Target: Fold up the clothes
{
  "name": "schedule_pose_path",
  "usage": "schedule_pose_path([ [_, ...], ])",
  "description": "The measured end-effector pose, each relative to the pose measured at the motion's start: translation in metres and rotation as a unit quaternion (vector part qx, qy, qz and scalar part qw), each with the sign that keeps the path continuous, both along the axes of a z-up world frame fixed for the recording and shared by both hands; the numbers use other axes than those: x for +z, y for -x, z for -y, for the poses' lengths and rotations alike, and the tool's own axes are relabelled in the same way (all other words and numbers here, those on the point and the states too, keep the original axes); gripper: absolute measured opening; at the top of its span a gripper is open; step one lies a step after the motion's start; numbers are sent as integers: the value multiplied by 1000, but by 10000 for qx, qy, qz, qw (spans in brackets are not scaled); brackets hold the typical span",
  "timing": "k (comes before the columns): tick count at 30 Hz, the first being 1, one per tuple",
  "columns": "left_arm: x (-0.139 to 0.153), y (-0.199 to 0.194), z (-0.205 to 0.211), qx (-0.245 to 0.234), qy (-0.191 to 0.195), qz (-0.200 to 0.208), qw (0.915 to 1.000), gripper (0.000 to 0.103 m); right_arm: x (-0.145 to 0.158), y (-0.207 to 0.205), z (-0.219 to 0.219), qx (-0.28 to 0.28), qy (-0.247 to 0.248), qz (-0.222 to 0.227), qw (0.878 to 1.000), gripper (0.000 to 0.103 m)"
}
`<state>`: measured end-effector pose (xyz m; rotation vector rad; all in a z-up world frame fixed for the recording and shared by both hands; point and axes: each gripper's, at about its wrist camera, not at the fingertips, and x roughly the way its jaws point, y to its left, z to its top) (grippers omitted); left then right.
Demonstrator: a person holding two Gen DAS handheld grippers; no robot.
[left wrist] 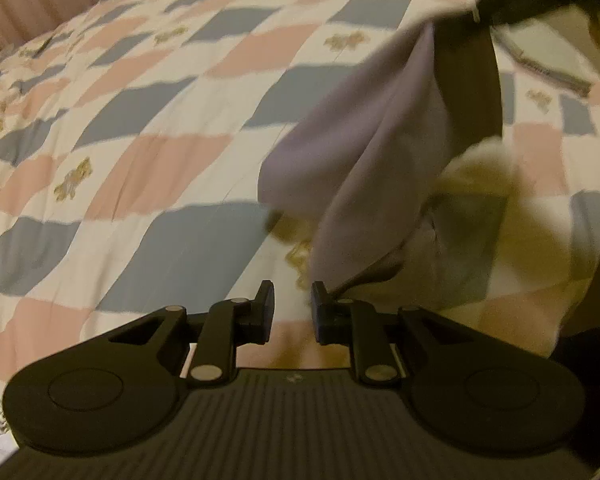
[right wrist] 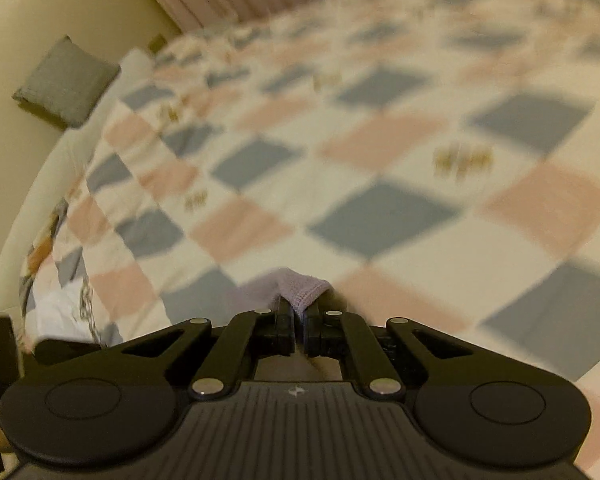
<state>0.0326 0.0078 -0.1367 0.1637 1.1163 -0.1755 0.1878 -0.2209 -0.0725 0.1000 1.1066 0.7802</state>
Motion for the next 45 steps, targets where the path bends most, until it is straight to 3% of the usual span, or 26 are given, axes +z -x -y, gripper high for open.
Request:
schedule_pose_path([
  [5,18,2,1,29,199,311,9993,22,88,6,-9,233,-96,1053,9941,4],
  [9,27,7,-9,160,240,460,9985,24,118,23,-46,774,-30,1668,9829,4],
  [11,29,11,-18,285,203,472,9983,24,101,27,-69,1116,8,1496,9824,7],
  [12,29,14,-23,369,175,460,9981,26,87,29,-82,1269,58,1339,9828,19],
  [14,30,20,-33,521,111,422,9977,27,53,36,-106,1568,171,873,9836,35],
  [18,31,27,-48,755,12,402,9963,33,9,52,-111,1603,233,274,9864,36],
  [21,29,20,-44,674,57,452,9967,38,-9,59,-87,1336,433,166,9900,37],
  [29,4,-41,36,-700,96,759,9946,52,-46,37,-1,356,1266,77,9913,47],
  [34,-37,-70,88,-1850,-292,661,9801,53,-72,16,35,120,1454,29,9893,53],
  [38,-73,-80,108,-2436,-762,529,9654,52,-98,8,49,200,1524,-93,9881,59],
  [40,-86,-85,113,-2610,-952,432,9597,50,-113,6,51,282,1527,-212,9876,59],
  [41,-93,-88,116,-2695,-1044,382,9566,41,-121,5,52,318,1501,-269,9878,59],
  [42,-96,-91,115,-2699,-1041,292,9568,20,-129,3,52,341,1468,-348,9880,59],
  [43,-98,-94,115,-2699,-1036,204,9571,11,-134,1,52,342,1427,-438,9882,58],
  [45,-91,-99,103,-2449,-860,171,9656,5,-142,-4,53,301,1319,-621,9889,56],
])
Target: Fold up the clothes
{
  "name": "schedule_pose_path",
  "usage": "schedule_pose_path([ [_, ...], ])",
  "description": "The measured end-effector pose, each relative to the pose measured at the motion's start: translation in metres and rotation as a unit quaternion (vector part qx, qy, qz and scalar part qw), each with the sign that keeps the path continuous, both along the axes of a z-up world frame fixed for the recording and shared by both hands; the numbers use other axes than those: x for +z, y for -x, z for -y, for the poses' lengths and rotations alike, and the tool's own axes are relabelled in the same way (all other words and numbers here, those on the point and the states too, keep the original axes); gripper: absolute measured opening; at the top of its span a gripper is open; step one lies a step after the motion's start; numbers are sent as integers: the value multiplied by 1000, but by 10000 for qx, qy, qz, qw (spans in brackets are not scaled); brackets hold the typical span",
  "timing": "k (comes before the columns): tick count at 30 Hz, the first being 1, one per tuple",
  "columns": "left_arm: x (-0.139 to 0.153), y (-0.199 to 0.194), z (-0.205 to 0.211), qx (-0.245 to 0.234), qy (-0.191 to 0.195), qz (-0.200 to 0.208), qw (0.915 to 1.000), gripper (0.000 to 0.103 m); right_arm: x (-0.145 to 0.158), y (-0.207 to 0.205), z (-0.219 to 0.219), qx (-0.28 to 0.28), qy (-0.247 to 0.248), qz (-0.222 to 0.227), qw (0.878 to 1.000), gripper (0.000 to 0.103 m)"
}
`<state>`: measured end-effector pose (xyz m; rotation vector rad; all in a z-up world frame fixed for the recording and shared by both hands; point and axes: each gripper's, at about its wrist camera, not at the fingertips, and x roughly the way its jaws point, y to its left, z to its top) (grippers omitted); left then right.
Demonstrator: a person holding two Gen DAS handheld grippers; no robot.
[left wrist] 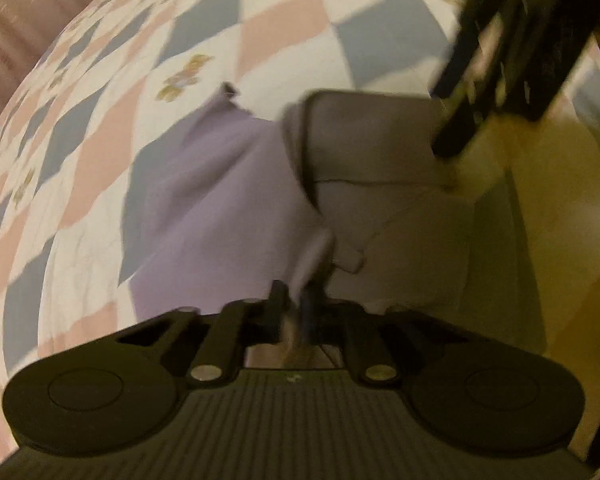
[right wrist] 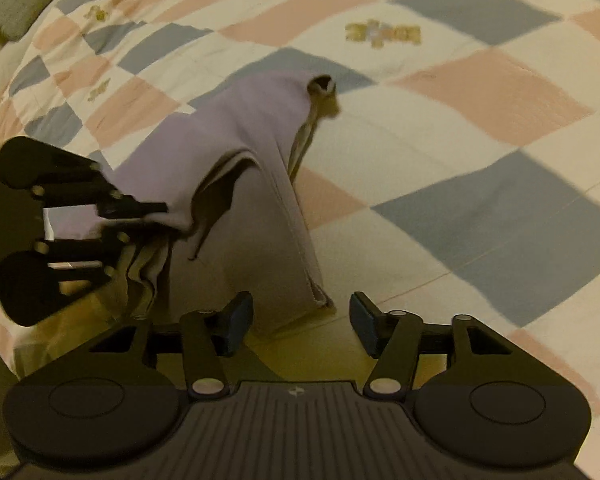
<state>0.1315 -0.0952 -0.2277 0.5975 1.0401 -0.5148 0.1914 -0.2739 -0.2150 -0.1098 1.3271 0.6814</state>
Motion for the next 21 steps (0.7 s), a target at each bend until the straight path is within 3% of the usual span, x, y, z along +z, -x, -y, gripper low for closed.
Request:
schedule_pose_path([
  [1,4,-1,-5,89,1,-11,10000,5,-2,-2,1,-85,-68,-84,9999,55],
  [3,13,0,-14,204,-22,11,9998,6,0,-4,5,-222,-221,-198,9993,35],
  [4,17,1,-18,233,-45,43,9997,6,2,-4,7,-260,-257,-219,9991,30],
  [5,22,3,-21,250,-50,61,9997,8,6,-4,9,-274,-295,-205,9990,12],
  [6,26,2,-21,257,-39,85,9996,8,9,-4,11,-264,-362,-198,9988,6],
  [13,51,16,-14,56,-110,228,9997,9,53,11,7,383,-599,300,9970,5],
  [14,55,17,-10,-57,-79,316,9995,16,59,14,4,497,-548,440,9963,5],
  [15,60,21,-5,-195,-56,424,9989,33,65,19,0,666,-401,654,9948,5],
  [16,65,23,1,-382,-40,571,9976,40,70,23,-4,822,-272,831,9928,5],
  [21,76,18,30,-1465,-5,1115,9829,56,82,34,-8,1092,-157,1143,9873,5],
])
